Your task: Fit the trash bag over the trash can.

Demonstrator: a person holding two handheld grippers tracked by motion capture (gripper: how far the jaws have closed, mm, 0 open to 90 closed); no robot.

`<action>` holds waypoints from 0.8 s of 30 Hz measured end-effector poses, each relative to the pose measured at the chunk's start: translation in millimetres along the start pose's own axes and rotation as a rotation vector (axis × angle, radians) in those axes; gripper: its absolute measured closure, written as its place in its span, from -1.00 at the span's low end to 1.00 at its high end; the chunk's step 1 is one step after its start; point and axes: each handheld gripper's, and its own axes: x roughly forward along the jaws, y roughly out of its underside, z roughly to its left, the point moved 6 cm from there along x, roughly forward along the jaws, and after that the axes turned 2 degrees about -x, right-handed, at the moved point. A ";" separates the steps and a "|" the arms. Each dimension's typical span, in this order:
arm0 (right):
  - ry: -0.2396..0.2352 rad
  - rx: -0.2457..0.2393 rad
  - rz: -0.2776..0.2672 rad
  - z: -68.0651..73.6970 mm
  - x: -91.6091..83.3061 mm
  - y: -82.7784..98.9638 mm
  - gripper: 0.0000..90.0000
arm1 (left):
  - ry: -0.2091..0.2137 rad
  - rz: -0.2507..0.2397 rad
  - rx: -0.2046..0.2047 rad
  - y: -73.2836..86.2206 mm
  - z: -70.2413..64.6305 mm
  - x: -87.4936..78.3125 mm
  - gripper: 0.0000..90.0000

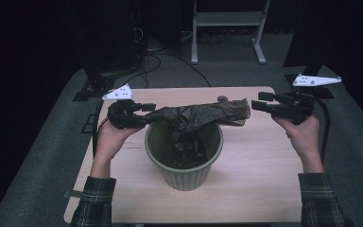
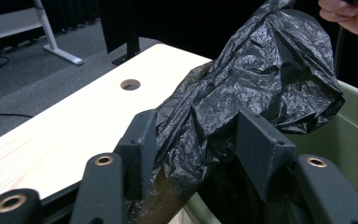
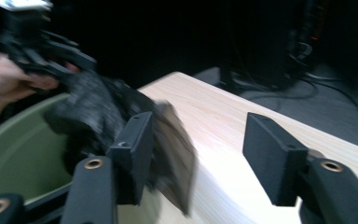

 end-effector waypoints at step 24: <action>-0.175 -0.107 0.134 87.4 1.5 32.9 0.99 | 0.082 -0.076 0.035 41.6 -55.7 -71.2 1.00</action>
